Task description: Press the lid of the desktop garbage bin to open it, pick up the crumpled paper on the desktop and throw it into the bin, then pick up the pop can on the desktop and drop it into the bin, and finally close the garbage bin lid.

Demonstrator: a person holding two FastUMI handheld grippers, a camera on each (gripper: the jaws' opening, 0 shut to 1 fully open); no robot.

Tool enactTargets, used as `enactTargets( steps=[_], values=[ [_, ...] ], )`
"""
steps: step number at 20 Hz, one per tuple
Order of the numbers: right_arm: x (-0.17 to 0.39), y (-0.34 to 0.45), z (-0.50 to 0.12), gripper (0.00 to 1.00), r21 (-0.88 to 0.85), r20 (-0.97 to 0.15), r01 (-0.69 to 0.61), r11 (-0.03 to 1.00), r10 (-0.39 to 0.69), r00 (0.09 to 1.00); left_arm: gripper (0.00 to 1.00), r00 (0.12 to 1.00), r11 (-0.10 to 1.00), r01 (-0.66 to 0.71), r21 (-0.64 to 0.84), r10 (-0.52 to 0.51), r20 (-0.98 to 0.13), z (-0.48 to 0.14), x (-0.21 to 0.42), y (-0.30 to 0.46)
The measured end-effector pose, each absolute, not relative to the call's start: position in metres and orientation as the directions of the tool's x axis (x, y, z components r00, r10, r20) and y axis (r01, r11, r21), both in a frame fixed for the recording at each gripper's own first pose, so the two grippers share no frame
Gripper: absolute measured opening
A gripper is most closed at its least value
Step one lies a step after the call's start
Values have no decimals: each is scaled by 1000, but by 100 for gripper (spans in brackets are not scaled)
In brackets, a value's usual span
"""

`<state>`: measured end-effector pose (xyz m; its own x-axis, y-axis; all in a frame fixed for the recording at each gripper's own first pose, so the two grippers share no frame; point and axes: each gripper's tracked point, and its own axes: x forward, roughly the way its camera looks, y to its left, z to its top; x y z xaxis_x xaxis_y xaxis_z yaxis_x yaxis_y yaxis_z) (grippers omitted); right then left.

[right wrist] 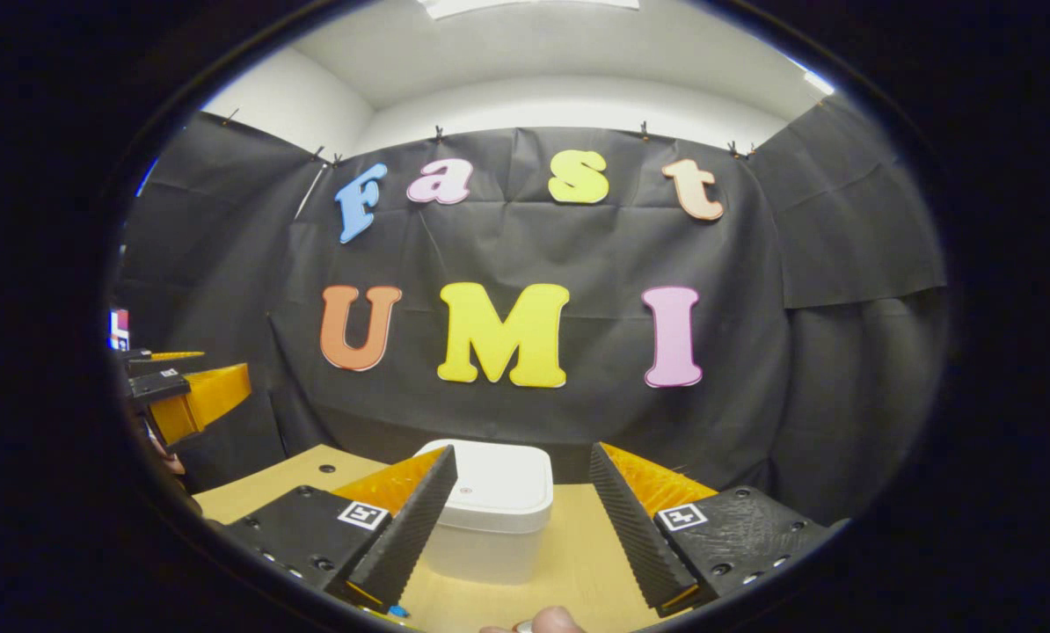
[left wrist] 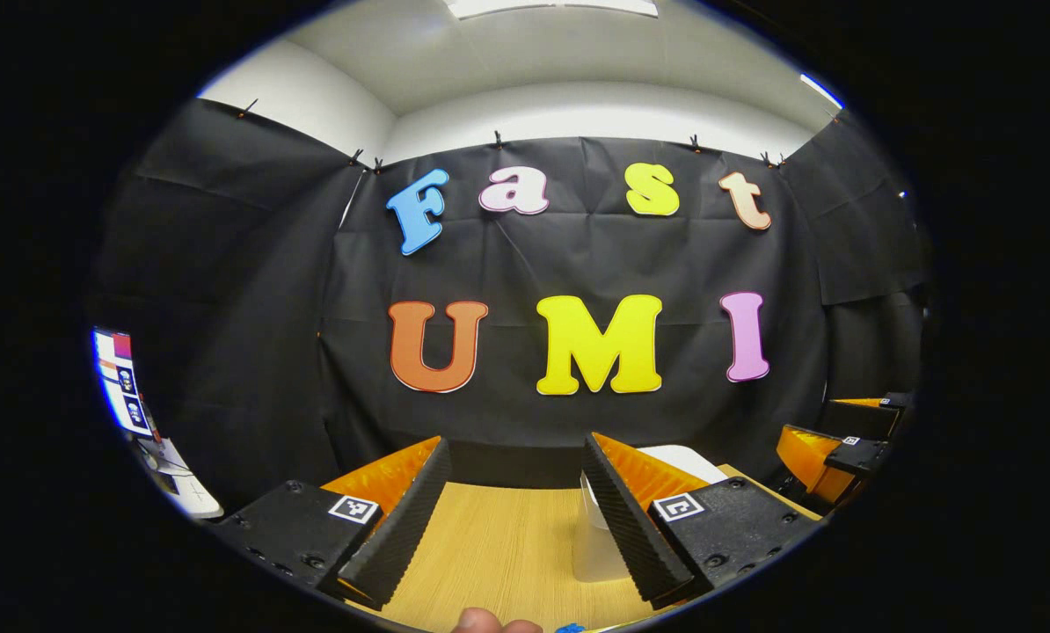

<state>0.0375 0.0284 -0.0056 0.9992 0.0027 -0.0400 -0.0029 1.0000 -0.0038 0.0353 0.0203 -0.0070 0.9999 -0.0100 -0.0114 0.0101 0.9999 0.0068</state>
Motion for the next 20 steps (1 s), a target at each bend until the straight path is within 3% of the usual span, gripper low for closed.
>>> enactTargets(
  steps=[20],
  values=[
    [119,42,-50,95,-11,-249,-79,997,74,966,97,997,1000,-10,15,11,-71,-26,43,13]
  ],
)
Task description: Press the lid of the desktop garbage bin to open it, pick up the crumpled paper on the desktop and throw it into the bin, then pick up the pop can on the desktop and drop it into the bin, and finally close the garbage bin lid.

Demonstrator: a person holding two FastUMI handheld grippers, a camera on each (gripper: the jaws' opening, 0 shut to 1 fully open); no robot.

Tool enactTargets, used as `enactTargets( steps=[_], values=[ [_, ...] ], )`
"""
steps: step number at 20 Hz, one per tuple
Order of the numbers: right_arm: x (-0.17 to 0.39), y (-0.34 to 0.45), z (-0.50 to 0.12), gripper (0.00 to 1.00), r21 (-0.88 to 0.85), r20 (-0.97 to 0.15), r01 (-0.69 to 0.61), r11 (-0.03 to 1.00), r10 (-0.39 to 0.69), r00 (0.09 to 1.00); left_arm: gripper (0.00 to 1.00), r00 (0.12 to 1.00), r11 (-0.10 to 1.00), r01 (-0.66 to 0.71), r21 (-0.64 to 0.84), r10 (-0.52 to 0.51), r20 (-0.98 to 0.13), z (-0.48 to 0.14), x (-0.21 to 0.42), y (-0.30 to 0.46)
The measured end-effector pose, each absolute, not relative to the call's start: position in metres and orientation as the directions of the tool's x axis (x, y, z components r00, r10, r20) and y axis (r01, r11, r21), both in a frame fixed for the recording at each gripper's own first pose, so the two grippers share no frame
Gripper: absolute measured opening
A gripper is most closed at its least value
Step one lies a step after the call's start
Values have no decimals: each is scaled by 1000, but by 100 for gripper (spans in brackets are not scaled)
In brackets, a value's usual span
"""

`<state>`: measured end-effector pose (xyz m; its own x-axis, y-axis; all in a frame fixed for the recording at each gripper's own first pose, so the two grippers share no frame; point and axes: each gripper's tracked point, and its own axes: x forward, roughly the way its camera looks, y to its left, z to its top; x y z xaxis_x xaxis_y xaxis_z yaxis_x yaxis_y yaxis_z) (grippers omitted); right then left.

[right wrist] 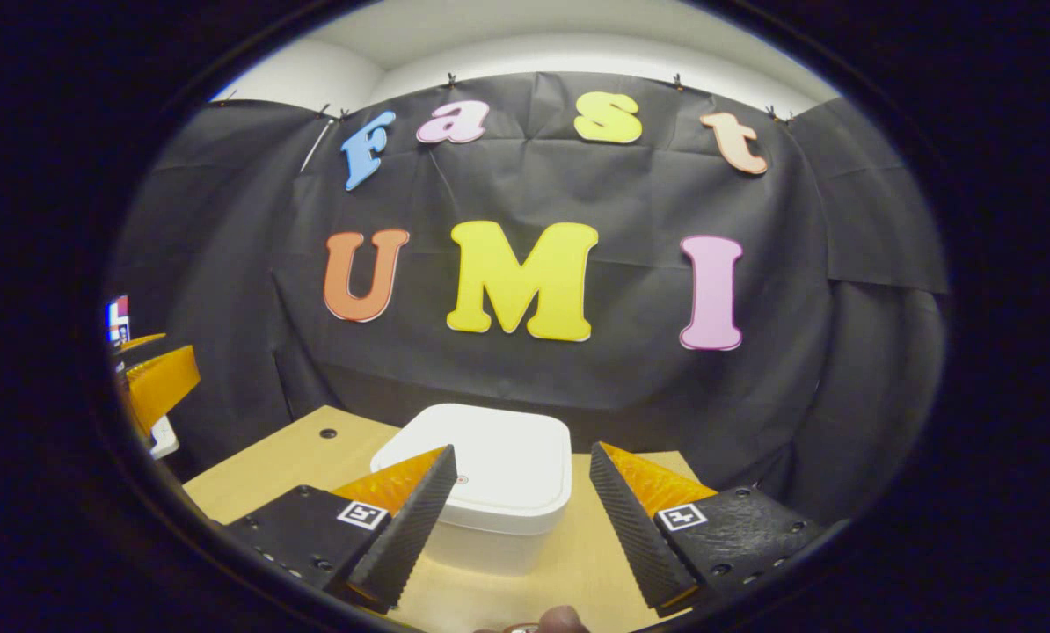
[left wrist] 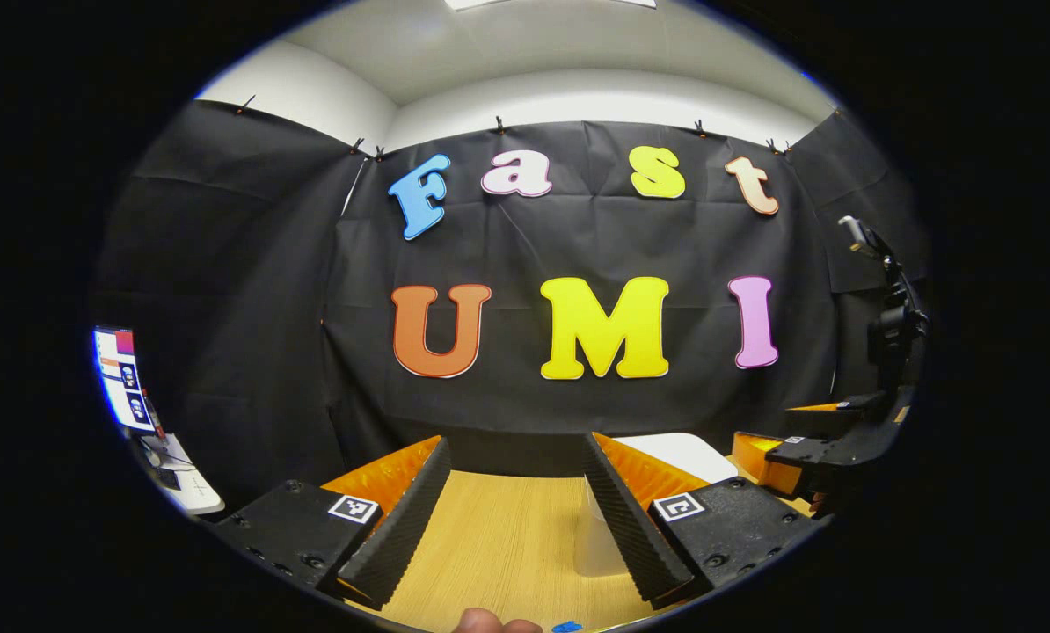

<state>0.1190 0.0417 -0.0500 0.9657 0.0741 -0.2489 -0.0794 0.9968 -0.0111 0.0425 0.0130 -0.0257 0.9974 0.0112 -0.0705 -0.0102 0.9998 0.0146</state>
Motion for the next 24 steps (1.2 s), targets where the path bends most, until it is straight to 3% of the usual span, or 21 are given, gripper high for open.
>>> enactTargets(
  steps=[1,3,6,7,9,11,12,13,24],
  values=[
    [124,42,-54,97,-3,-266,-82,997,78,961,98,997,1000,-7,15,8,-75,-27,41,11],
    [136,49,-64,92,-3,-300,-98,995,93,949,98,997,1000,-2,24,3,-76,-26,39,9],
    [152,57,-72,74,-3,-334,-124,992,116,936,97,997,999,-6,43,9,-81,-29,39,11],
    [154,59,-76,72,-5,-344,-130,992,120,931,97,996,999,-12,50,16,-84,-29,38,14],
    [161,63,-81,58,-5,-361,-137,991,126,924,97,996,998,-21,52,26,-88,-31,38,18],
    [167,66,-88,36,-19,-380,-142,990,124,917,97,995,998,-31,48,35,-96,-33,37,21],
    [169,68,-92,17,-13,-395,-153,988,136,909,97,994,998,-37,49,42,-99,-35,37,24],
    [172,69,-98,4,-10,-412,-153,988,135,901,97,994,998,-47,51,52,-101,-36,37,27],
    [181,74,-141,4,47,-518,-170,984,169,839,97,988,997,-65,42,70,-134,-47,37,34]
  ],
)
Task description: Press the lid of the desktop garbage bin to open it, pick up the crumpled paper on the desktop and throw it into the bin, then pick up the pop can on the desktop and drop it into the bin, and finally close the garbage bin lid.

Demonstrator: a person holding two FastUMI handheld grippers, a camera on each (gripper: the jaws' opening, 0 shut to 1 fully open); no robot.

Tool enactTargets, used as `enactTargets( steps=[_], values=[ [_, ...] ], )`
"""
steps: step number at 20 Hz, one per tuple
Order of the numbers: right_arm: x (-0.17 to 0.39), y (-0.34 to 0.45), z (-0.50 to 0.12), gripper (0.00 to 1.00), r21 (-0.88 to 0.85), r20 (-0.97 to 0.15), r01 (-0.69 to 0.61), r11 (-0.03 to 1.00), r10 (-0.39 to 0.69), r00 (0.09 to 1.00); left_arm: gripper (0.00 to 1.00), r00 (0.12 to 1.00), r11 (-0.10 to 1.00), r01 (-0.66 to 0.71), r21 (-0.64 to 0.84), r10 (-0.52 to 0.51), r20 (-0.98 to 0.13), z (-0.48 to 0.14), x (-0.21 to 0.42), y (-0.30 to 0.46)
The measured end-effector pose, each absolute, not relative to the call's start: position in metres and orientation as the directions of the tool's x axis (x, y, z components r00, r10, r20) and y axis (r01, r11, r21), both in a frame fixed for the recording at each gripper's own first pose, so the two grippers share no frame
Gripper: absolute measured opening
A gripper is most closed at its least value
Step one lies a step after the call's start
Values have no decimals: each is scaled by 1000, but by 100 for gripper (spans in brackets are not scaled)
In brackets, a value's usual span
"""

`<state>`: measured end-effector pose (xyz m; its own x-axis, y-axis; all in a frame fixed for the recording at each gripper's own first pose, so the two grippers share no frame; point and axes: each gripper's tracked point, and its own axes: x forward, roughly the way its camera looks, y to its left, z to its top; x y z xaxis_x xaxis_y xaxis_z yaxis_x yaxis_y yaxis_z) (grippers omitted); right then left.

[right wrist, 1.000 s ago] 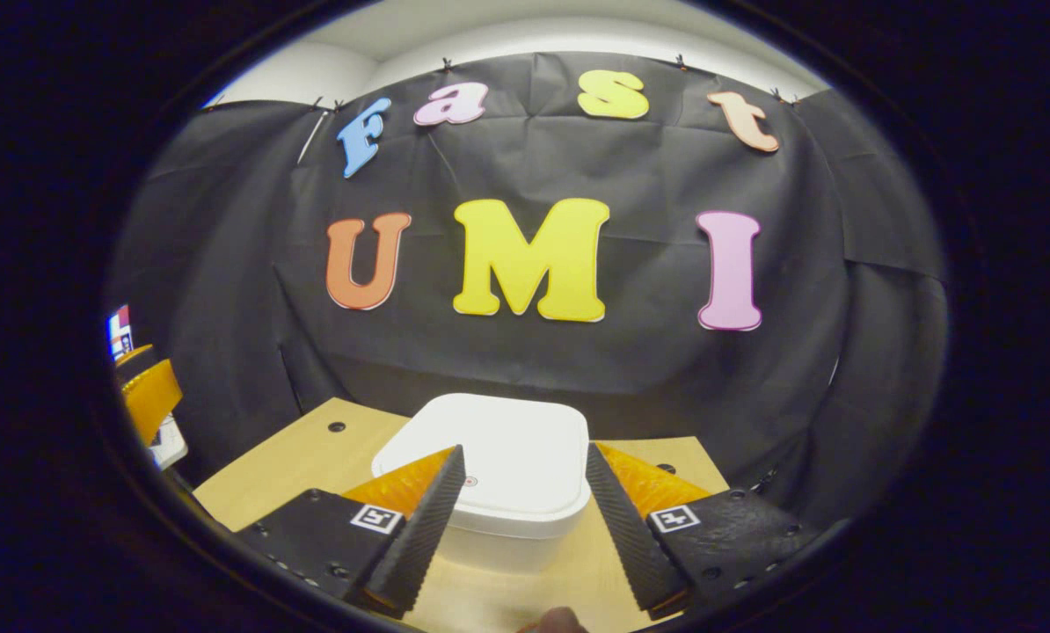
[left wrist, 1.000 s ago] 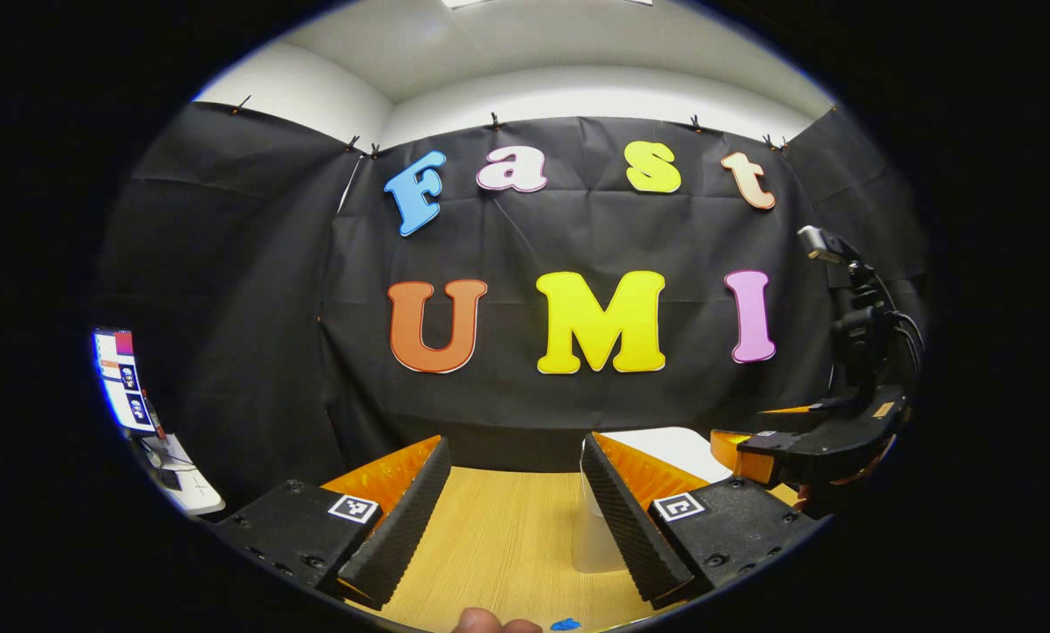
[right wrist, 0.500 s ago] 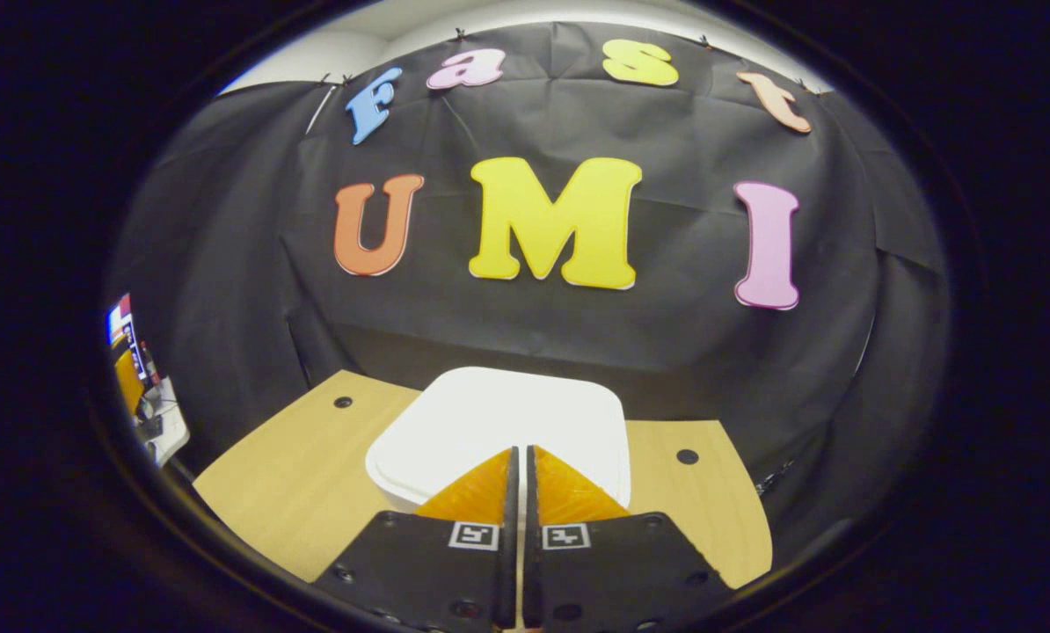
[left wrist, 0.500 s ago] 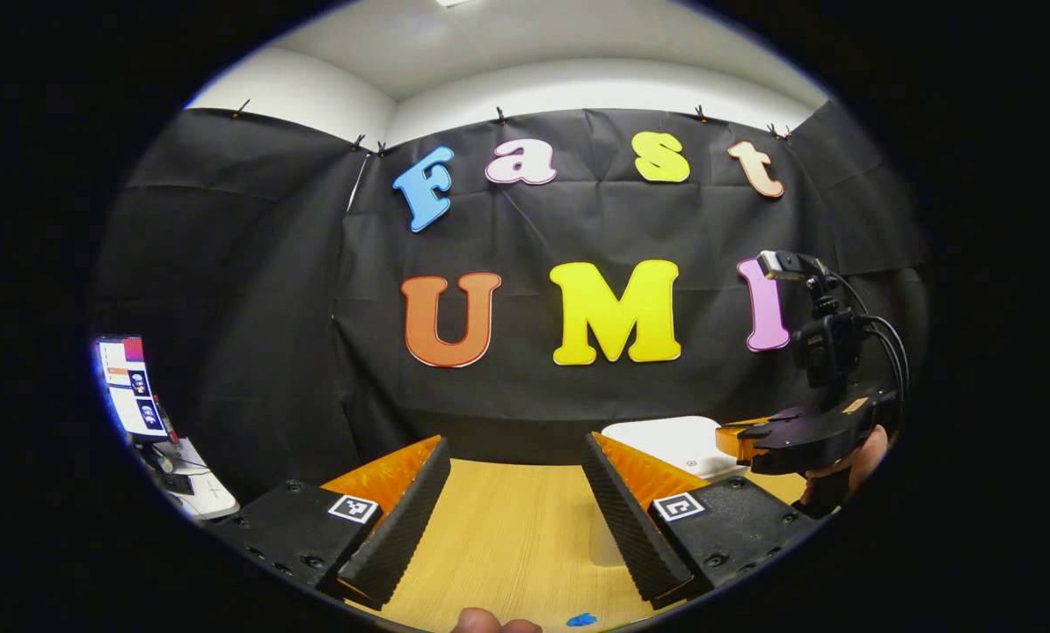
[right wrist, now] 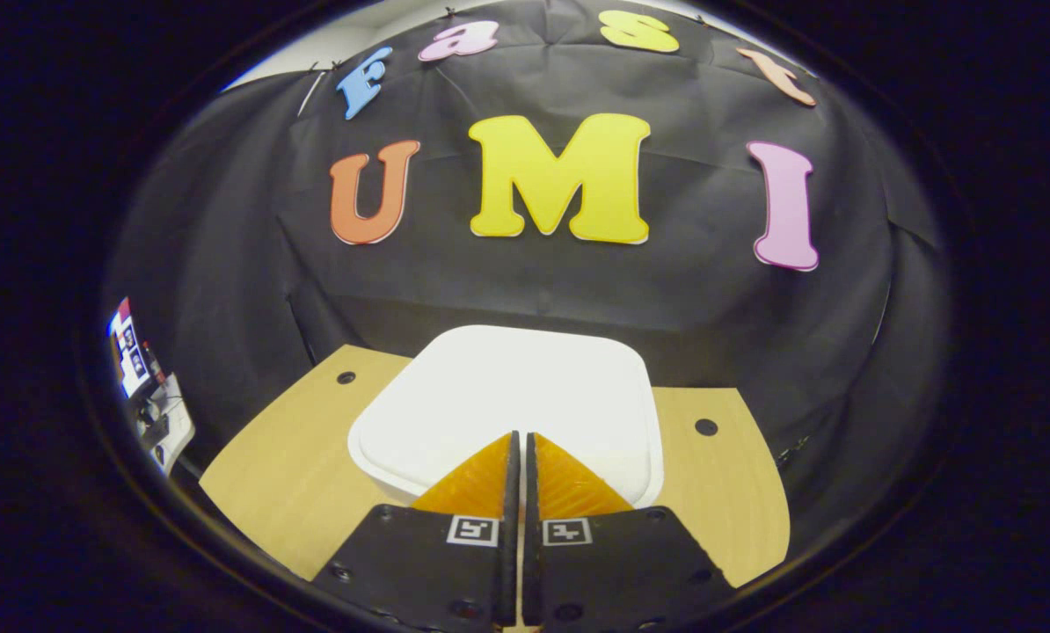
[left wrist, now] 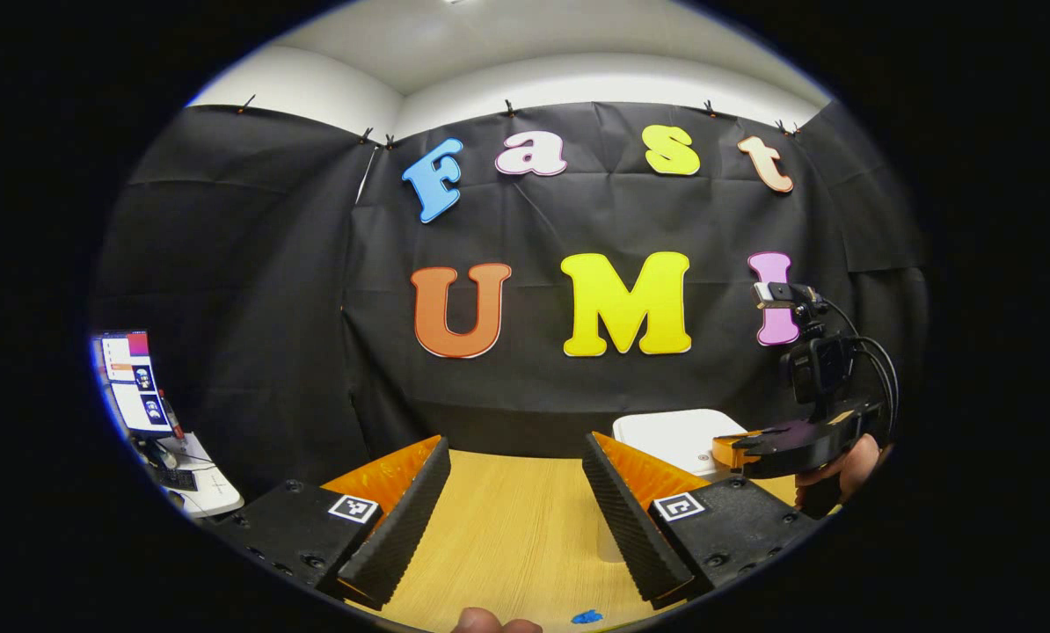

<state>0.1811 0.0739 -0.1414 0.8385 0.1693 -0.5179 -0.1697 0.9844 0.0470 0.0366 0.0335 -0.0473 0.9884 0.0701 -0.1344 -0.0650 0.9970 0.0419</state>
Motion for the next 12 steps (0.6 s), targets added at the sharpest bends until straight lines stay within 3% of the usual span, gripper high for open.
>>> enactTargets(
  steps=[5,7,8,9,12],
  values=[
    [179,69,-117,3,77,-454,-138,987,158,877,98,989,999,-33,34,38,-143,-50,38,23],
    [177,73,-100,52,100,-397,-142,985,170,902,98,989,999,-31,30,35,-142,-51,37,22],
    [176,71,-91,57,102,-375,-138,985,166,912,97,989,999,-27,21,30,-145,-51,37,19],
    [172,67,-82,57,93,-353,-139,986,163,921,97,988,1000,-21,13,23,-150,-53,36,17],
    [164,59,-63,87,63,-301,-131,989,144,943,98,987,1000,1,7,0,-162,-59,35,9]
  ],
)
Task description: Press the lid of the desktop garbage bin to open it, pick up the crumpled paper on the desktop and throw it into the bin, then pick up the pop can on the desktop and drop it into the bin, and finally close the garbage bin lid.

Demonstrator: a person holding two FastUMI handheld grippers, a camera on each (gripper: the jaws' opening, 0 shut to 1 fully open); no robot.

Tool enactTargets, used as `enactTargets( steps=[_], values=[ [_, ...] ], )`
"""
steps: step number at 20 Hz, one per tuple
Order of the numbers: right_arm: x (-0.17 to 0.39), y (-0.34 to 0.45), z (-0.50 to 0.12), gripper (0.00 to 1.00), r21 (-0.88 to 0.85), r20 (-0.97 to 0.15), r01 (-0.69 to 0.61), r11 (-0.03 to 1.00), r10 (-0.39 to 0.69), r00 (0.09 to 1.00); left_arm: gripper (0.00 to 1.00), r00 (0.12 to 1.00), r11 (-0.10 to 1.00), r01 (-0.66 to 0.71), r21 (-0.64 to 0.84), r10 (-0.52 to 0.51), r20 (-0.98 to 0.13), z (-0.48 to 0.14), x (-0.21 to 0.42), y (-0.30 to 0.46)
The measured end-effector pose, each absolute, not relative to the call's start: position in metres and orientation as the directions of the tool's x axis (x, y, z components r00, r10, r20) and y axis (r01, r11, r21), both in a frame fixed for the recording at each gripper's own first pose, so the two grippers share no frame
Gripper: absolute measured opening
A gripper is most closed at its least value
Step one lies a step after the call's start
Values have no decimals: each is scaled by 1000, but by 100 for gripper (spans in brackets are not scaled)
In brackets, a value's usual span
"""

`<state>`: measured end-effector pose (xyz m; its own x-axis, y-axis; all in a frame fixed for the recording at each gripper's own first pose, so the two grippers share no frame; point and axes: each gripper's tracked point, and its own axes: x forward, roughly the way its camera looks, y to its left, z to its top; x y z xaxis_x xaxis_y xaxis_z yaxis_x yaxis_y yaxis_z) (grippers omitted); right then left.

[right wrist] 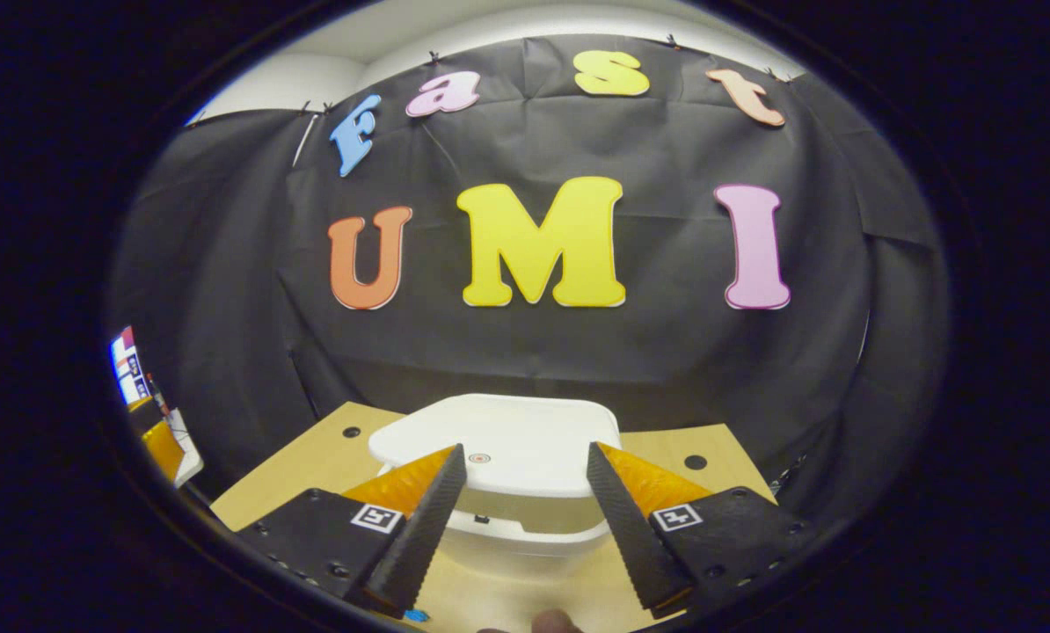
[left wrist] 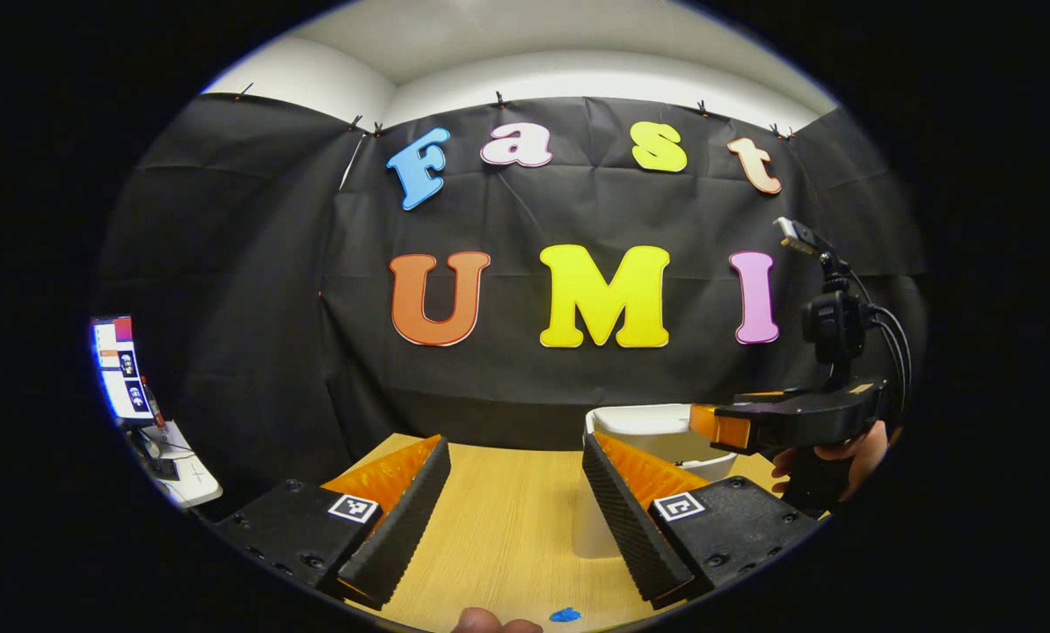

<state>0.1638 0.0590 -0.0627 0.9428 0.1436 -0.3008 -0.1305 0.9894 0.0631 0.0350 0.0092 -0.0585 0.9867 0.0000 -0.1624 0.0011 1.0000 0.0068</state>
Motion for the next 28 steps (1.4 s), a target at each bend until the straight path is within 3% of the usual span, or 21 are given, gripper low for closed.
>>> enactTargets(
  steps=[2,9,18,28],
  values=[
    [156,54,-49,93,58,-262,-121,991,132,956,98,985,1000,21,3,-20,-170,-64,33,3],
    [112,52,-44,93,50,-193,-145,988,152,969,98,973,998,59,-14,-60,-225,-86,29,-8],
    [77,11,-72,93,28,-255,-89,996,93,962,98,934,995,98,-31,-102,-343,-132,5,-25],
    [30,-22,-137,94,-28,-401,-45,999,31,916,98,775,989,89,-122,-145,-614,-247,-42,-43]
  ],
)
